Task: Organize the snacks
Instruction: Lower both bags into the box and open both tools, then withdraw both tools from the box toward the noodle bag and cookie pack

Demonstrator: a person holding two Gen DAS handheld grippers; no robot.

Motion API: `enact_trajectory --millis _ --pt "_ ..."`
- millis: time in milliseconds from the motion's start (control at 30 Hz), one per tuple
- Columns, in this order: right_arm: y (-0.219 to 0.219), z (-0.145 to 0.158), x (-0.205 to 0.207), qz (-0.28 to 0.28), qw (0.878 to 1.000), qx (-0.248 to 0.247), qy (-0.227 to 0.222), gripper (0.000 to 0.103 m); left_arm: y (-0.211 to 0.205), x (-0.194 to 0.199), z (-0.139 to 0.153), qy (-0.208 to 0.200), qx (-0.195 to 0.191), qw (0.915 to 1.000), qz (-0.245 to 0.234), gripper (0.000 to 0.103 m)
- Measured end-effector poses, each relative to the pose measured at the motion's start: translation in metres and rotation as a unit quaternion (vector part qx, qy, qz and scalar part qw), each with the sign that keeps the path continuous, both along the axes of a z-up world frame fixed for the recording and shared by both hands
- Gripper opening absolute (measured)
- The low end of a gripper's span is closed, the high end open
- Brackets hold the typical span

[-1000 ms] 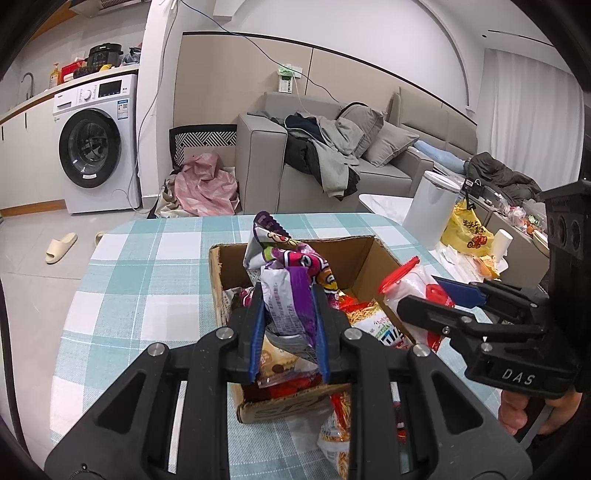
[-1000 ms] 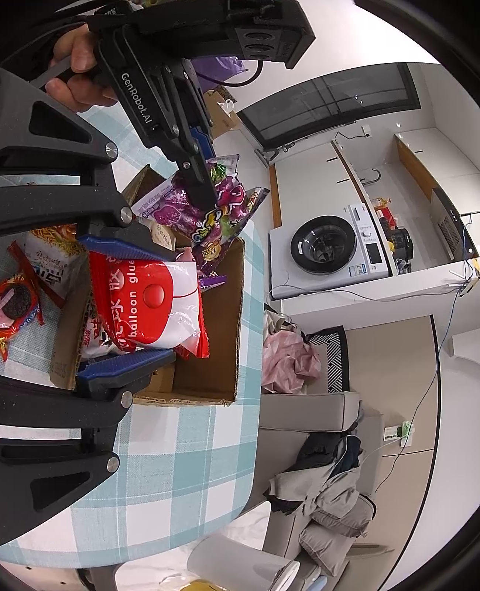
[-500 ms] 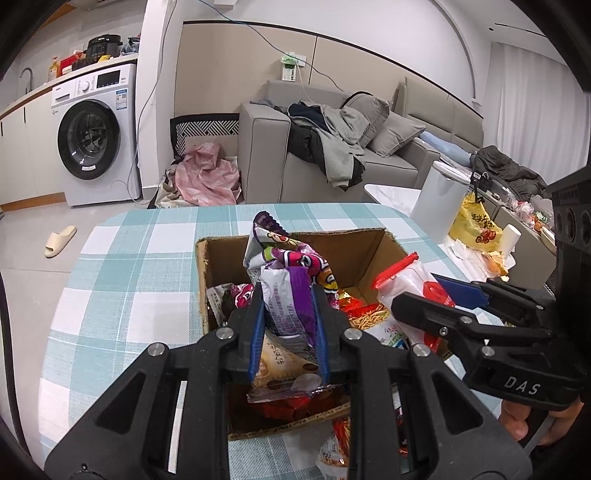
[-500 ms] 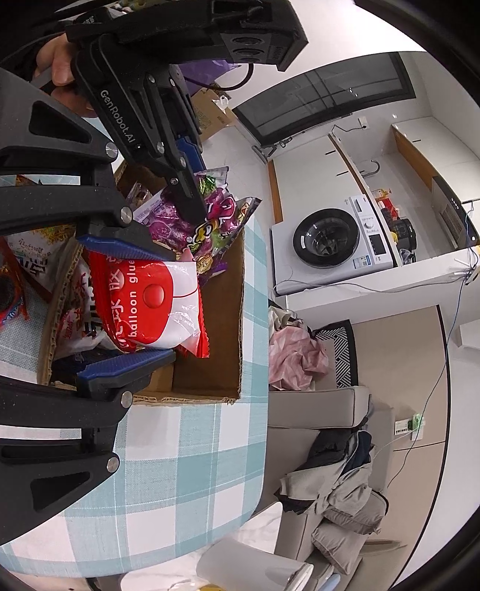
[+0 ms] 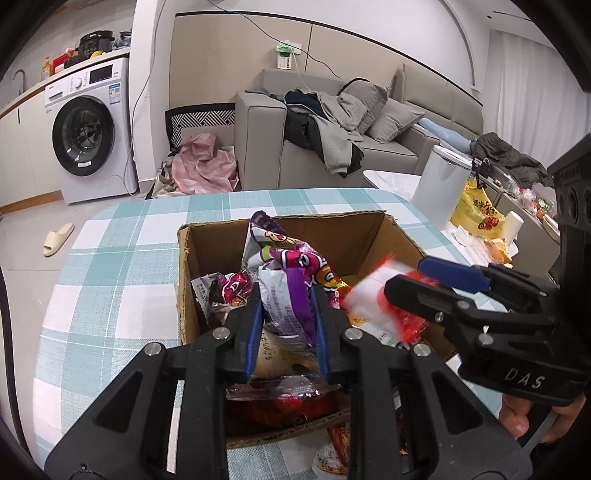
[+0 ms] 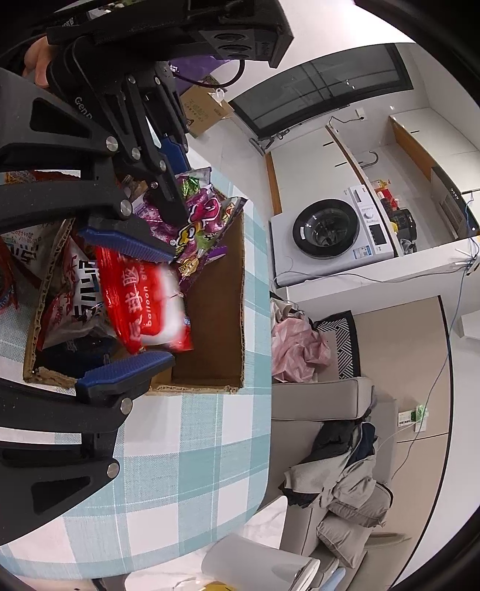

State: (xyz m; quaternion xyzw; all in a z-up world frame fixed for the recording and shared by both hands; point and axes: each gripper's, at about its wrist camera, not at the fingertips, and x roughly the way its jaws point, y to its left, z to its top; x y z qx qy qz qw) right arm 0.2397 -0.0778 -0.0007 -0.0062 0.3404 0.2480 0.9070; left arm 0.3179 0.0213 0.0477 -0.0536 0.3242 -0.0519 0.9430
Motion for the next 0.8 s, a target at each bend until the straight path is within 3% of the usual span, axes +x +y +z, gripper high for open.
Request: enact_trajectory --millis 167,367,500,600,733,800 --pt "-0.006 0.005 -0.008 -0.002 1.0 -0.001 -0.009 0.056 -0.003 -0.01 0.005 0.001 0.001 1.0 -0.001 0.024" --pt "-0.019 0.01 -0.023 -0.006 1.0 0.001 -0.019 0.077 0.0 -0.031 0.012 -0.007 -0.002 1.0 0.003 0.056" --pt "-0.029 0.013 -0.032 -0.011 1.0 0.016 -0.02 0.098 0.003 -0.049 0.02 -0.021 -0.005 0.9997 0.01 0.081" --pt "-0.034 0.015 -0.038 -0.011 0.999 0.023 -0.019 0.102 0.005 -0.059 0.025 -0.027 -0.008 0.9996 0.01 0.084" --pt "-0.038 0.014 -0.046 -0.011 1.0 0.02 -0.02 0.103 0.003 -0.075 0.031 -0.033 -0.002 0.9993 0.016 0.1" --pt "-0.039 0.013 -0.049 -0.01 1.0 0.022 -0.019 0.103 0.004 -0.082 0.033 -0.04 0.003 0.999 0.021 0.102"
